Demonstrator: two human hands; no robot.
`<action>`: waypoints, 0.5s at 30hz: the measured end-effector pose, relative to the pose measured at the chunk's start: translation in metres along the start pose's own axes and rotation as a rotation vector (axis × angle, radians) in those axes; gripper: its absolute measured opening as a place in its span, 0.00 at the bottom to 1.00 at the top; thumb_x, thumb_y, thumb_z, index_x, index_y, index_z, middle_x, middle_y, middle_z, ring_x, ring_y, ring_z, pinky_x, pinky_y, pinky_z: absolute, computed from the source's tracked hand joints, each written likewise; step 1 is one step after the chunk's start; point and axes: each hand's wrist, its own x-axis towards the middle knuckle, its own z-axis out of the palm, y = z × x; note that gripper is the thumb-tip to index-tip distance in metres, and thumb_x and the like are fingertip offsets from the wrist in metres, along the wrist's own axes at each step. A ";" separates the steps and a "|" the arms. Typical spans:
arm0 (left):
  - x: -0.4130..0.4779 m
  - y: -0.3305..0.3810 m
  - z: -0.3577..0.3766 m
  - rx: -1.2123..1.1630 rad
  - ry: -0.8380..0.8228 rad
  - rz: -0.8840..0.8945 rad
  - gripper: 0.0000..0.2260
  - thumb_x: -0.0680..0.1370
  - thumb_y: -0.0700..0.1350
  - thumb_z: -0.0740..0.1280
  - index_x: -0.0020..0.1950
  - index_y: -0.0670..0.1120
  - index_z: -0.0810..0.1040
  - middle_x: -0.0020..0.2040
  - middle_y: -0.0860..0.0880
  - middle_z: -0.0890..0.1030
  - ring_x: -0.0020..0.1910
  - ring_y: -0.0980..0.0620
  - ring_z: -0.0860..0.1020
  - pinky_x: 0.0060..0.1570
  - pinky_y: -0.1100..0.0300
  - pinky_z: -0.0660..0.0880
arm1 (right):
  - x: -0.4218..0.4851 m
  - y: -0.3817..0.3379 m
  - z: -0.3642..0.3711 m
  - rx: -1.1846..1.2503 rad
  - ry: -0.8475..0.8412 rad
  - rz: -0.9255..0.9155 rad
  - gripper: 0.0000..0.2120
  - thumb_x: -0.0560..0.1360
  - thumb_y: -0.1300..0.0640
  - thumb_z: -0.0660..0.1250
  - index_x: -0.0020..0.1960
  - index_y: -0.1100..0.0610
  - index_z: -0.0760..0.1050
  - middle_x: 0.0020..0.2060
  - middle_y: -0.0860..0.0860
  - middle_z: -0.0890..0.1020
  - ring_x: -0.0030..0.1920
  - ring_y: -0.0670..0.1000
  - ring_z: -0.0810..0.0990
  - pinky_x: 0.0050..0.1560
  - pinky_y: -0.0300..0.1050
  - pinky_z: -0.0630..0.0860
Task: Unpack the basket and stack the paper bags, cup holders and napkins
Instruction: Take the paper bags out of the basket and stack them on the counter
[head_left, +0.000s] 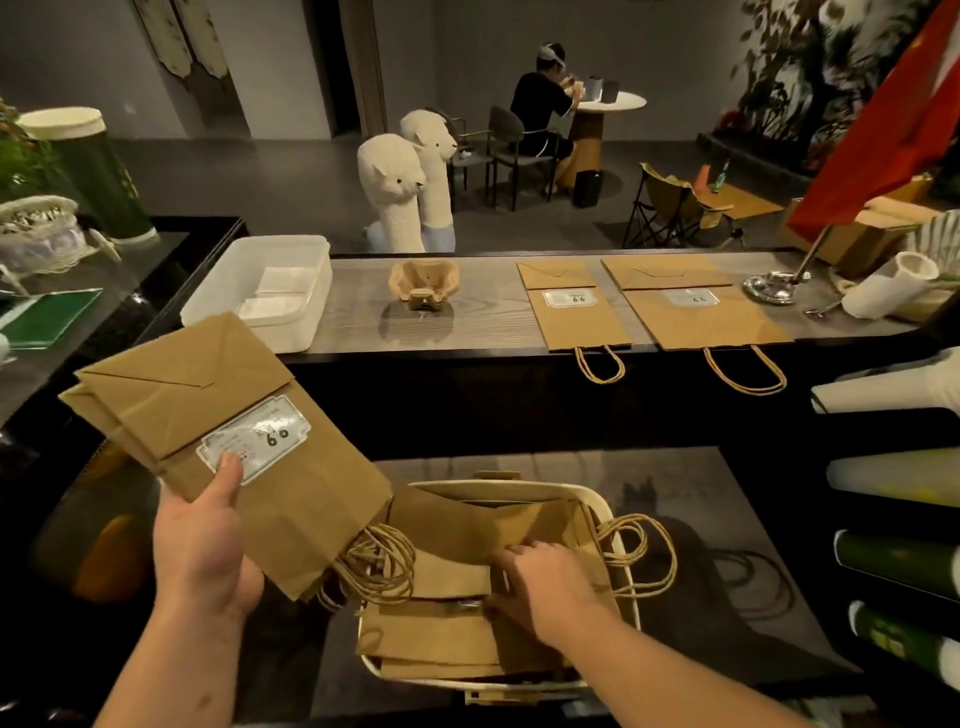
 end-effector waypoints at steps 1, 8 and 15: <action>0.000 0.002 -0.003 -0.010 0.020 0.010 0.07 0.84 0.46 0.65 0.56 0.60 0.76 0.60 0.52 0.83 0.58 0.47 0.82 0.58 0.42 0.78 | -0.001 -0.001 -0.003 -0.028 0.070 -0.033 0.14 0.82 0.45 0.64 0.66 0.47 0.73 0.59 0.49 0.81 0.60 0.53 0.79 0.62 0.50 0.76; -0.004 0.005 -0.019 -0.051 0.097 0.028 0.11 0.84 0.45 0.65 0.64 0.58 0.75 0.62 0.52 0.83 0.59 0.48 0.82 0.59 0.41 0.77 | -0.004 0.019 -0.044 0.764 0.623 0.192 0.10 0.85 0.55 0.58 0.61 0.49 0.76 0.53 0.44 0.83 0.54 0.45 0.82 0.47 0.35 0.76; -0.023 -0.012 0.001 0.085 -0.046 -0.058 0.11 0.84 0.44 0.64 0.65 0.56 0.74 0.56 0.50 0.83 0.54 0.46 0.81 0.56 0.42 0.77 | -0.035 -0.004 -0.115 1.280 0.589 0.073 0.11 0.85 0.61 0.59 0.57 0.51 0.78 0.48 0.44 0.87 0.49 0.42 0.85 0.44 0.35 0.81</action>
